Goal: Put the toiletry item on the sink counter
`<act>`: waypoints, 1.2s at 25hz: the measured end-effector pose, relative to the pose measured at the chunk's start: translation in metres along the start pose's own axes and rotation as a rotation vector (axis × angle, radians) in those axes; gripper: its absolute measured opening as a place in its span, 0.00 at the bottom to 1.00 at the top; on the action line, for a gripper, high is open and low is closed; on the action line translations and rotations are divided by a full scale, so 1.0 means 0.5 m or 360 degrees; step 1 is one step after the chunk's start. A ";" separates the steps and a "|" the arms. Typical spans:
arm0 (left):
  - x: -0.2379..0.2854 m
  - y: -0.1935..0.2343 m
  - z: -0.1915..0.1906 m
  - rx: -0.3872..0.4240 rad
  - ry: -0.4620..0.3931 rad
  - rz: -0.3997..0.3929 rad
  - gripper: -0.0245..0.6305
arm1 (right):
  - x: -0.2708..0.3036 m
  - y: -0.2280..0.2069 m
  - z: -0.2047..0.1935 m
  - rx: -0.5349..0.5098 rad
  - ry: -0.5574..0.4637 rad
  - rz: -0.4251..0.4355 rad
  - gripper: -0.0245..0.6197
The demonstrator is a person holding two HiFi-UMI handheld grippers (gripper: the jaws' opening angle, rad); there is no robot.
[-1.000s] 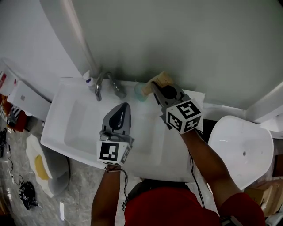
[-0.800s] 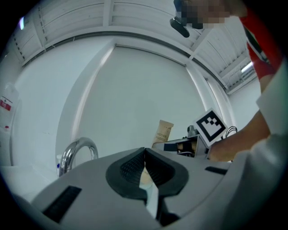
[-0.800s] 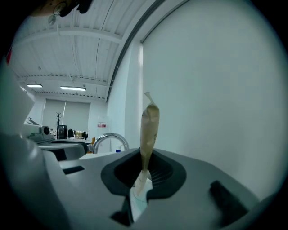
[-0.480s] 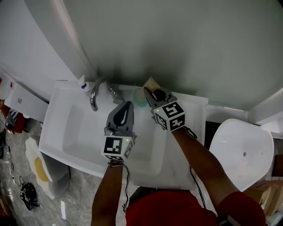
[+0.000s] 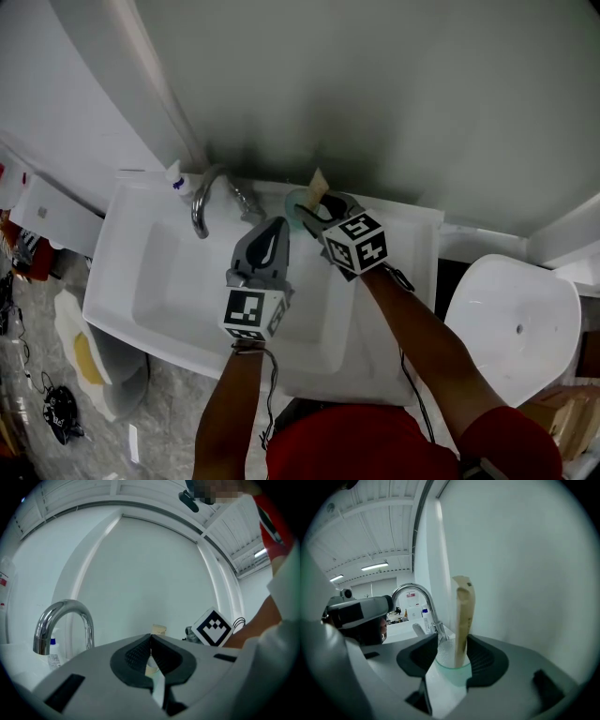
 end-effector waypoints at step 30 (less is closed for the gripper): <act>-0.204 -0.151 0.115 -0.0021 -0.0207 -0.0082 0.06 | -0.394 0.234 0.088 -0.0141 -0.0600 0.0154 0.09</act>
Point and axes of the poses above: the fingertips, and each gripper's own axes: x forward along the fingers, y to its left, z out of its top, the point moved 7 cm from there along -x, backward along the fingers, and after that the axes turned 2 degrees about y, right-handed, at the moved point
